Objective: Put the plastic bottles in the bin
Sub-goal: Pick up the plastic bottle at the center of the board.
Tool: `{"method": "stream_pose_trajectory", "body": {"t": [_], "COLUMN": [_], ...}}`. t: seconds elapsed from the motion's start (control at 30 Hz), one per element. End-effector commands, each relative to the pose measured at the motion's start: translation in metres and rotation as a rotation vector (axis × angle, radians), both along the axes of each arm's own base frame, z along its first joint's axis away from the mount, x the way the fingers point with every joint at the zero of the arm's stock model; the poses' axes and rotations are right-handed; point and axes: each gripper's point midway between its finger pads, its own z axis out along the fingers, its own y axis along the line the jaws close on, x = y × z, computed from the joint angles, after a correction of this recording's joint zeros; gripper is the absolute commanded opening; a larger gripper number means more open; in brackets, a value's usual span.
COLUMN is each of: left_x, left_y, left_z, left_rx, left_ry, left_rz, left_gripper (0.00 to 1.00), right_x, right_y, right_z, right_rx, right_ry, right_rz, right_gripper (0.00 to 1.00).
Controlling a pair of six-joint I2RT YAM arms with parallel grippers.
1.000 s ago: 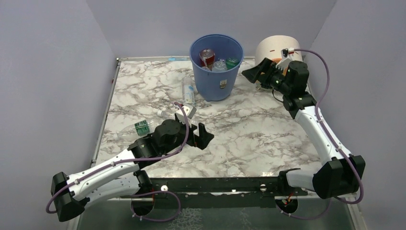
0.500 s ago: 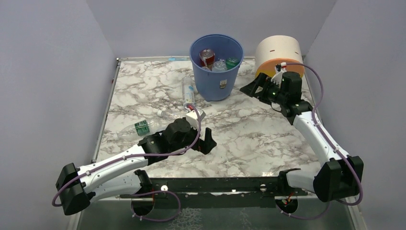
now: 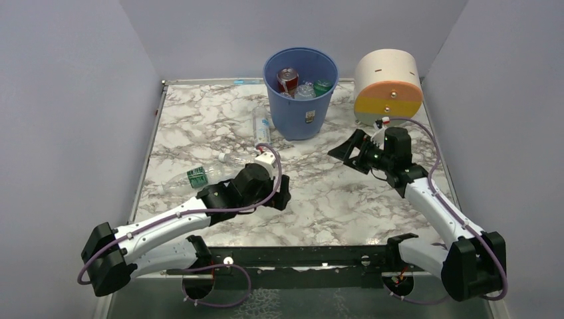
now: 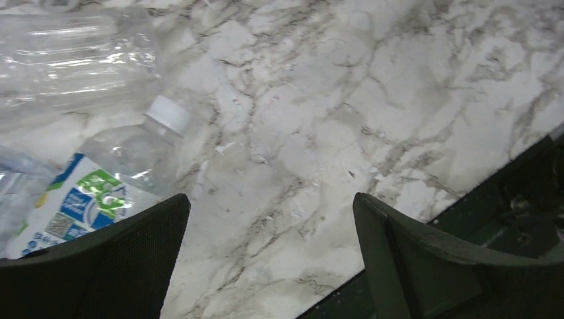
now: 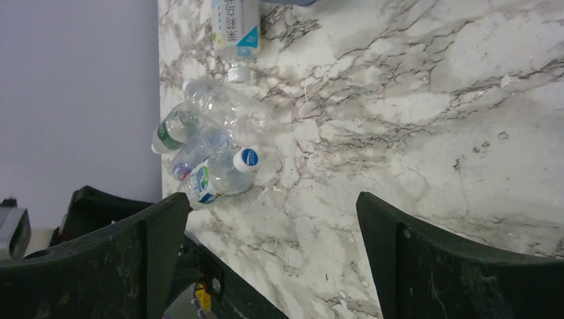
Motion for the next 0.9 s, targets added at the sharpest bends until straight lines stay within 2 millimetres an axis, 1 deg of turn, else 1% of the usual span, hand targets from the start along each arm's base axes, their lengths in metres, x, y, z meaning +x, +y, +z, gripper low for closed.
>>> {"method": "stream_pose_trajectory", "body": {"t": [0.0,0.07,0.17,0.23,0.33,0.43,0.47,0.57,0.67,0.73,0.87], "left_x": [0.039,0.061,0.093,0.116,0.145,0.168,0.175,0.188,0.195,0.198,0.206], "left_y": [0.026,0.038,0.043,0.046,0.046,0.039,0.039,0.048,0.059,0.063,0.066], "left_z": [0.006,0.007,0.007,0.006,0.008,0.014,0.015,0.007,0.000,0.001,0.003], "left_rx": [0.066,0.049,0.044,0.077,0.135,0.154,0.165,0.217,0.230,0.206,0.175], "left_ry": [-0.060,-0.063,-0.077,-0.094,-0.129,-0.181,-0.196,-0.202,-0.220,-0.251,-0.317], "left_rz": [0.179,0.271,0.366,0.418,0.446,0.437,0.448,0.469,0.489,0.504,0.525], "left_gripper": [0.99,0.99,0.99,0.99,0.99,0.99,0.99,0.99,0.99,0.99,0.99], "right_x": [-0.010,-0.013,-0.017,-0.021,-0.025,-0.027,-0.028,-0.034,-0.043,-0.047,-0.050], "right_y": [0.019,0.028,0.040,0.045,0.051,0.052,0.051,0.049,0.047,0.046,0.044], "right_z": [0.007,-0.002,-0.009,-0.010,-0.005,0.001,0.002,-0.002,-0.008,-0.012,-0.020], "right_rx": [0.045,0.024,0.035,0.051,0.070,0.083,0.085,0.092,0.107,0.108,0.092], "right_ry": [-0.054,-0.045,-0.034,-0.025,-0.041,-0.071,-0.079,-0.079,-0.072,-0.064,-0.051], "right_rz": [0.071,0.111,0.185,0.224,0.256,0.255,0.250,0.236,0.232,0.232,0.239], "right_gripper": [1.00,1.00,1.00,1.00,1.00,1.00,0.99,0.99,1.00,1.00,0.99]}}
